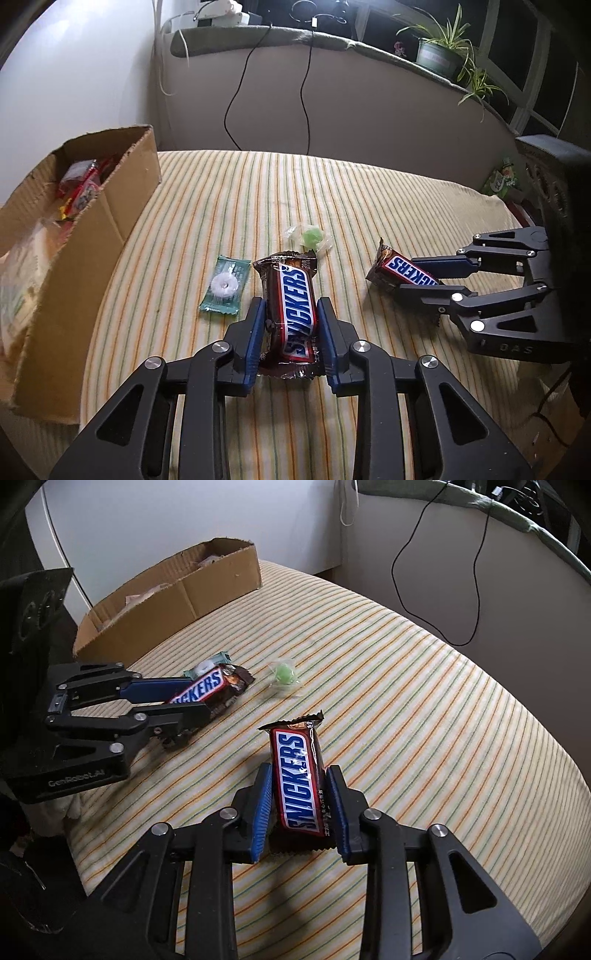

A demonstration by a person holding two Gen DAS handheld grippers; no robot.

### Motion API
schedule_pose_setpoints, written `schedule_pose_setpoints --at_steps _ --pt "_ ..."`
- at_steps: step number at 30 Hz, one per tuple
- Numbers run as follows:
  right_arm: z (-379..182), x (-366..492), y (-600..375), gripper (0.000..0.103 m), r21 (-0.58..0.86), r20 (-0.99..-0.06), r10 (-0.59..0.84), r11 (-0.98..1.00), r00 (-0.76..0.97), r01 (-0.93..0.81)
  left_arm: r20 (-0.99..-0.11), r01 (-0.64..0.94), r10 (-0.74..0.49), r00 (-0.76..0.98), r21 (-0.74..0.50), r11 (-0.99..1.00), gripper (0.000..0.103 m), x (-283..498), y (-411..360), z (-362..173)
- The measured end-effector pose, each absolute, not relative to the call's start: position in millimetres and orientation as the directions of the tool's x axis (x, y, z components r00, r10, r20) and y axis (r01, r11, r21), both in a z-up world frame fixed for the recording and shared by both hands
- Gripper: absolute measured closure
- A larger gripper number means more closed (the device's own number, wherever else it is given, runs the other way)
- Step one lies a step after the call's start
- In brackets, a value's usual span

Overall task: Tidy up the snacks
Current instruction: 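Carry the Snickers bar in the left gripper while the right gripper carries its Snickers to the box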

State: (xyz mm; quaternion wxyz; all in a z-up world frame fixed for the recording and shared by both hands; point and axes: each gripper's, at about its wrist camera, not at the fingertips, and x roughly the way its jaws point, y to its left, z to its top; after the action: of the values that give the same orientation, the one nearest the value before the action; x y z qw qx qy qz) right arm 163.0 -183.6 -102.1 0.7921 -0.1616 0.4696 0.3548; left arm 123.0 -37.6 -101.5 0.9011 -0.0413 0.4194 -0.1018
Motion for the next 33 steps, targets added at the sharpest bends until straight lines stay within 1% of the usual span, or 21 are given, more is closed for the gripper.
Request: schedule_pose_setpoints --at_steps 6,11,19,25,33 --pt "-98 159 -191 0.073 0.104 -0.849 0.424 0.721 0.317 -0.685 -0.728 0.144 -0.224 0.648 -0.172 0.975 0.076 110 -29 -92" --pt "-83 155 -195 0.073 0.127 -0.824 0.453 0.732 0.339 -0.669 -0.701 0.144 -0.227 0.676 -0.176 0.974 0.076 100 -25 -78" --pt "-54 144 -184 0.073 0.124 -0.788 0.487 0.724 0.376 -0.678 -0.651 0.129 -0.217 0.727 -0.18 0.975 0.076 85 -4 -56" --pt "-41 143 -161 0.073 0.124 -0.769 0.513 0.704 0.381 -0.699 -0.631 0.086 -0.183 0.754 -0.181 0.98 0.076 79 26 -48" --pt "-30 153 -113 0.073 0.125 -0.751 0.549 0.664 0.367 -0.737 -0.613 0.003 -0.109 0.783 -0.171 0.985 0.076 74 72 -40"
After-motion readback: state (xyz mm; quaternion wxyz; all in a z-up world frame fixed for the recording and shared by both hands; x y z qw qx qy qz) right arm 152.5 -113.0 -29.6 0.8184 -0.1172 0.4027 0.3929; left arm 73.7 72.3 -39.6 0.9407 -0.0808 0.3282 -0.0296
